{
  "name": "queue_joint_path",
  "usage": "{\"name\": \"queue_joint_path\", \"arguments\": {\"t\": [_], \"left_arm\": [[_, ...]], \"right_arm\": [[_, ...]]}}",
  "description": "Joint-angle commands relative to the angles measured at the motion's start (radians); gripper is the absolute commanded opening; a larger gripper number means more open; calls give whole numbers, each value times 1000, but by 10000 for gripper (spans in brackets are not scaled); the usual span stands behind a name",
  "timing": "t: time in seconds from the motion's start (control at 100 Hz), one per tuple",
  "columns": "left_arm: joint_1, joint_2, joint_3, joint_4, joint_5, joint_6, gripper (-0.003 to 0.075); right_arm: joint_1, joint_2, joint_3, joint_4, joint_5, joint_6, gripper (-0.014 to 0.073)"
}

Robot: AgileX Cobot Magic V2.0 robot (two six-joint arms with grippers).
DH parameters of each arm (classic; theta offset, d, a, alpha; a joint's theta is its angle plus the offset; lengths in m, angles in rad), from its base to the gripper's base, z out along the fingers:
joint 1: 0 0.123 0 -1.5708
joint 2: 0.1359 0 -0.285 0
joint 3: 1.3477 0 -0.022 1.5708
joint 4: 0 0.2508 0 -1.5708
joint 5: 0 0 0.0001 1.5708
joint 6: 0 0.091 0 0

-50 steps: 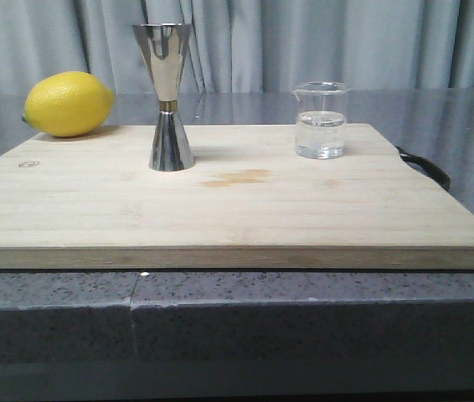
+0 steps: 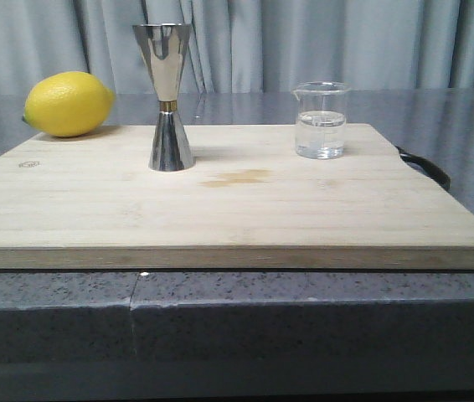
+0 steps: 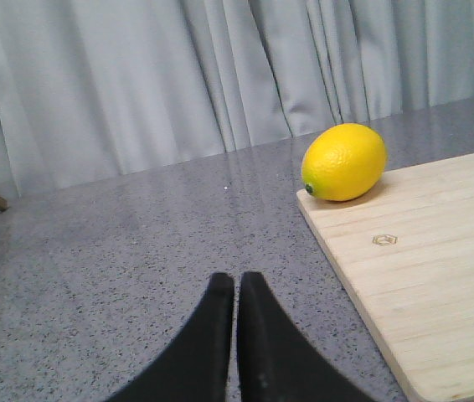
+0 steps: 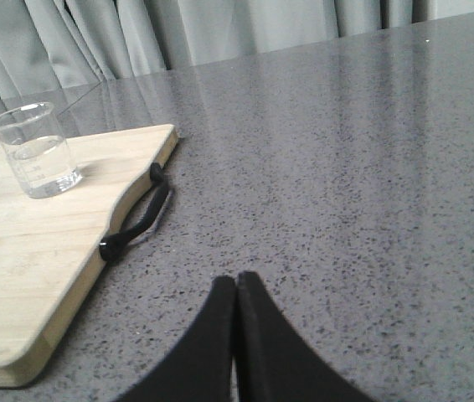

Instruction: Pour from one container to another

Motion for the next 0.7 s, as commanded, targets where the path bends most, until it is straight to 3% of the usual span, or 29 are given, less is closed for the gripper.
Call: {"name": "queue_joint_path", "arguments": {"t": [0.0, 0.08, 0.43, 0.69], "left_arm": [[4, -17, 36, -10, -75, 3, -19], [4, -17, 36, -10, -79, 3, -19], [4, -17, 36, -10, -79, 3, -19], [4, -17, 36, -10, -81, 3, -19]], "right_arm": [[-1, -14, 21, -110, -75, -34, -67], [-1, -14, 21, -205, -75, -34, -67], [-1, -14, 21, -205, -115, -34, -67], [-1, -14, 21, -205, -293, -34, -67]]}}
